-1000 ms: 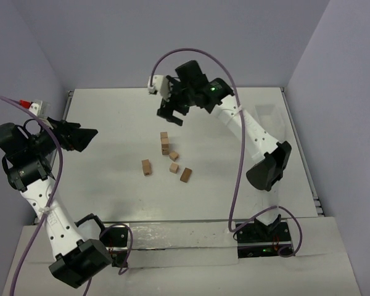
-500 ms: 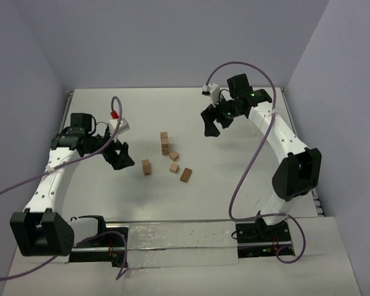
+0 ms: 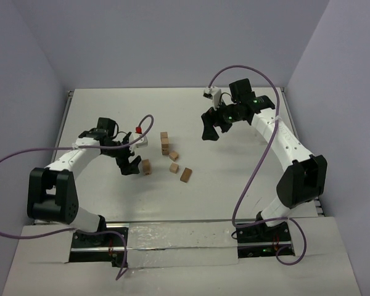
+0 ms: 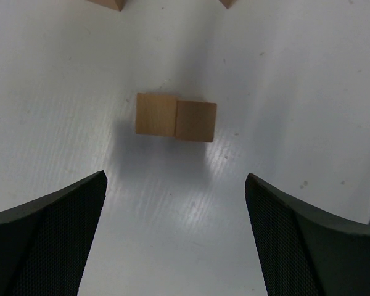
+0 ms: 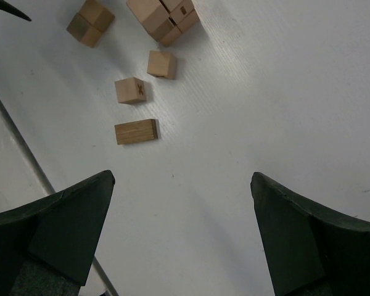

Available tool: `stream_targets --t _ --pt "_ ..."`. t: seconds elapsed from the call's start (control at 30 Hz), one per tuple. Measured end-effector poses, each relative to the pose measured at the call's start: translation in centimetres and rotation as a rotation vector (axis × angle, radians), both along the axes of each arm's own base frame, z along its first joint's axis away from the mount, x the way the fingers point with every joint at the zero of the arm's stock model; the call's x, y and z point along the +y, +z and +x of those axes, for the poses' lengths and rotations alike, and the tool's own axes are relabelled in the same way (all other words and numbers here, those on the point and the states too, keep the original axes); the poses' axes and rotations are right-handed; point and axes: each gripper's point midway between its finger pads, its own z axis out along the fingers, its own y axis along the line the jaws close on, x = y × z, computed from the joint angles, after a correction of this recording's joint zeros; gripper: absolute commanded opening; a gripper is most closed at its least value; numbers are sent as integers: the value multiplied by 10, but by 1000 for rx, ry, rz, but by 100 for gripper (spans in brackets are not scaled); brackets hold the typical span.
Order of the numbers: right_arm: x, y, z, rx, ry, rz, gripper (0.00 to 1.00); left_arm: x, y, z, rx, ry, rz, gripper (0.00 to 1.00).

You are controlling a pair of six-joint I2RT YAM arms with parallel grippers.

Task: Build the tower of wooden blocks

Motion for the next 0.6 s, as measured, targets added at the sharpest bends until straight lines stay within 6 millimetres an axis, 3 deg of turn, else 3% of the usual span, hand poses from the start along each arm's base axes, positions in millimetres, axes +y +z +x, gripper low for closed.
stream_targets --t 0.33,0.6 --pt "0 -5 1 2 -3 1 100 -13 -26 15 -48 -59 29 99" --pt "0 -12 -1 11 -1 -1 100 -20 -39 15 -30 -87 58 99"
